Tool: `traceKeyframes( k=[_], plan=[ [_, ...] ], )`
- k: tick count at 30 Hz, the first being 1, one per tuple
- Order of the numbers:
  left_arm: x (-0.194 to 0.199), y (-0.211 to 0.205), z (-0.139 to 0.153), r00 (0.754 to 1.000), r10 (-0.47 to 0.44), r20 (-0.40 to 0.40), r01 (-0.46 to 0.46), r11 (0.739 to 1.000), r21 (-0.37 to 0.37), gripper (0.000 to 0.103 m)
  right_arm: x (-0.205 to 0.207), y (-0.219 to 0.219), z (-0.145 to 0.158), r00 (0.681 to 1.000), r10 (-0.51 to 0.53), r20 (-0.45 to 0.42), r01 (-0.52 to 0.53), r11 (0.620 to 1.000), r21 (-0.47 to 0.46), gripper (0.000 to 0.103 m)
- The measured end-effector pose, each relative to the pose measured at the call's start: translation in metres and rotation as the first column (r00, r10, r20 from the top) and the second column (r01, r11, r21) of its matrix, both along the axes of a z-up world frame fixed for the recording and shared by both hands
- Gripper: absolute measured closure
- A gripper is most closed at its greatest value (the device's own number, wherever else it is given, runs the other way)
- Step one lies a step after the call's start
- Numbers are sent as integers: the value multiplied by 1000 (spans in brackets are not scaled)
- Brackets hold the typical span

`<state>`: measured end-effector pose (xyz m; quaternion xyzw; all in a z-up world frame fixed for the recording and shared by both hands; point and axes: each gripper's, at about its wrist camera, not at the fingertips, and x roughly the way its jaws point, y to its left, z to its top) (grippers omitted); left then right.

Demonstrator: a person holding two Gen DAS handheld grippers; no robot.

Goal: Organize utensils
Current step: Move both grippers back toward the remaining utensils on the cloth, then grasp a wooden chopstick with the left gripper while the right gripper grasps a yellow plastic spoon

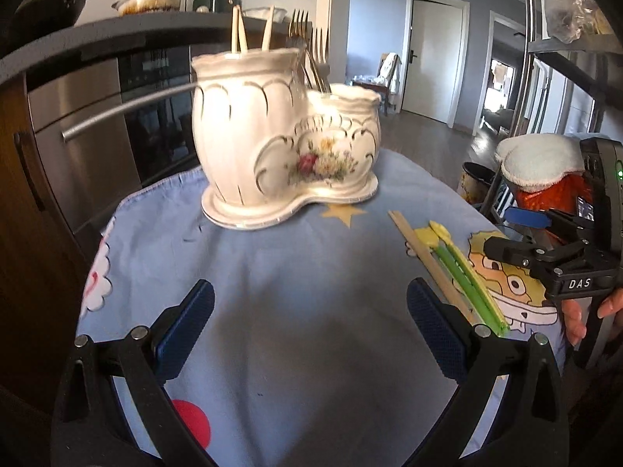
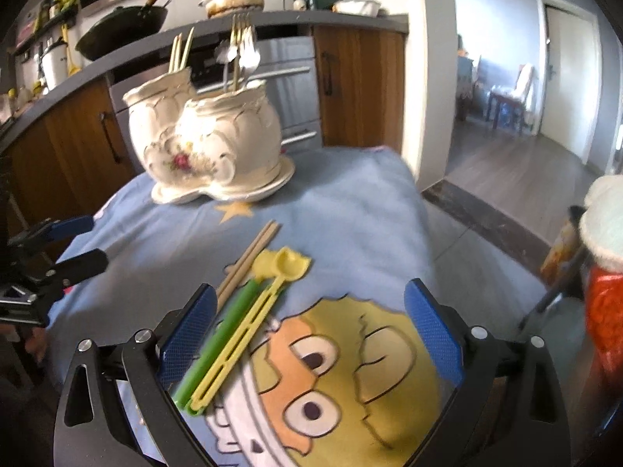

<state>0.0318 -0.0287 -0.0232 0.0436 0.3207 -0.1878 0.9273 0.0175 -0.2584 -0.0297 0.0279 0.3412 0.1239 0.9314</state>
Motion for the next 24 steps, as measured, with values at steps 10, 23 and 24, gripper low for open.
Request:
traceKeyframes(
  k=[10,23,24],
  plan=[
    [2,0,-8,1000,-13,-23,12,1000,-15,5,5,16,-8,997,16,-70,-17,1000,-20,25],
    [1,-17,-7,999,-34,-33,36,999,37,5,25,24,-11,987,-3,-160,-10,997,-81,68],
    [1,-23,-6,998,-45,-37,47,998,45,5,28,24,-12,987,-7,-158,-7,996,-86,70]
  ],
)
